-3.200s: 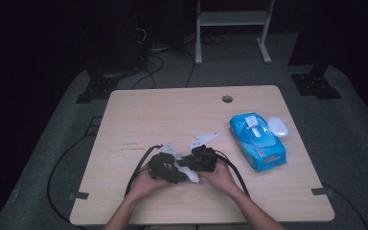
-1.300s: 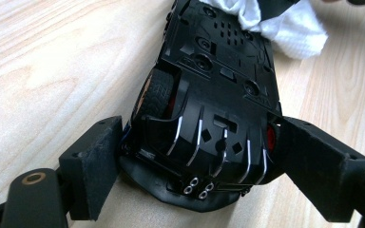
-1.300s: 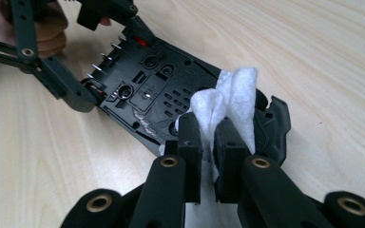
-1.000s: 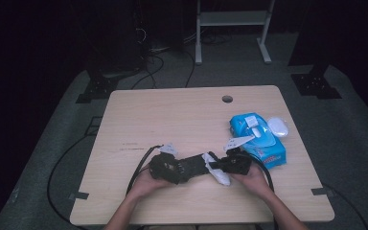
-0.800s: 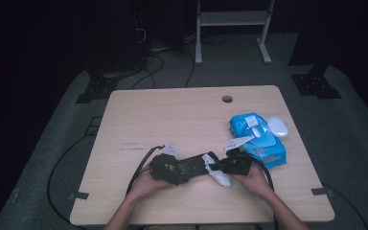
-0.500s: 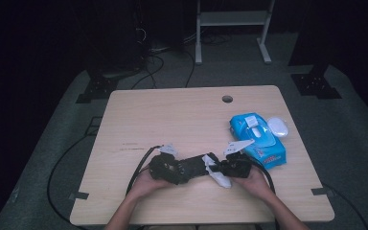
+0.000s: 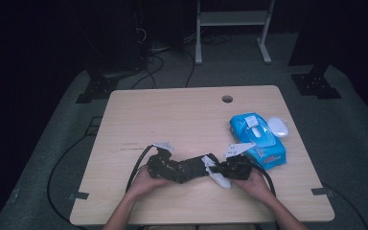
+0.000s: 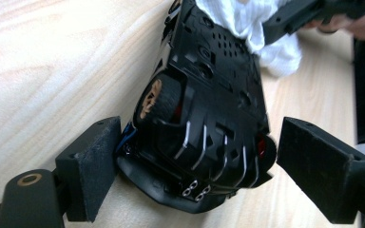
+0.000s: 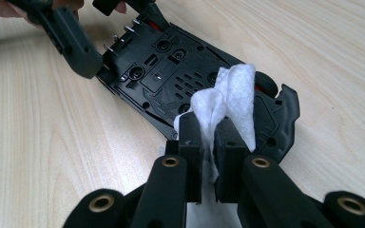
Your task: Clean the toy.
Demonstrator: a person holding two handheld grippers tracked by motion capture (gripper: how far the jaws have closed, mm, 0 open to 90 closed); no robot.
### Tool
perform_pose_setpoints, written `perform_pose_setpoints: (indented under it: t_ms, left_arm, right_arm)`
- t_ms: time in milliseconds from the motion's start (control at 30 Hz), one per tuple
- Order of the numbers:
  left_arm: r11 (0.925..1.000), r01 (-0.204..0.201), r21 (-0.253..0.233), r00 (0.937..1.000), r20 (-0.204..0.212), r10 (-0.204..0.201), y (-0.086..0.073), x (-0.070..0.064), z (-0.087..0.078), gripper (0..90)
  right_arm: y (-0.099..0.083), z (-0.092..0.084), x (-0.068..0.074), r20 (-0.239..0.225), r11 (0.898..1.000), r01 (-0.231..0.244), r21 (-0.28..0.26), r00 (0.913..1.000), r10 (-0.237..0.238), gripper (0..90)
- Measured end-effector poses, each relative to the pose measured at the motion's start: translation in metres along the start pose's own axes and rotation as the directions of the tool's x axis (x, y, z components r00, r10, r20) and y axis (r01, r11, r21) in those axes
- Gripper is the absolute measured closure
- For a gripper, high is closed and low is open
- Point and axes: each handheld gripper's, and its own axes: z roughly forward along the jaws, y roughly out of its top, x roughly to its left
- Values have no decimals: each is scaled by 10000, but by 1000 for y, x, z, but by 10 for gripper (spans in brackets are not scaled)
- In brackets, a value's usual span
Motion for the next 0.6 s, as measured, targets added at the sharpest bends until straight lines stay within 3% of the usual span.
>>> perform_pose_setpoints:
  t_ms: [367,500,600]
  left_arm:
    - [9999,-144,79,9974,-706,149,2,-7,3,177]
    - [9998,200,-6,9997,-112,-200,1,-1,0,177]
    - [9996,276,17,9996,-110,-276,2,-1,0,177]
  right_arm:
    - [-2,0,4,149,9999,121,-115,9998,-119,836]
    - [-3,0,5,230,9997,166,-190,9996,-161,837]
    - [-4,0,5,239,9997,165,-203,9996,-160,837]
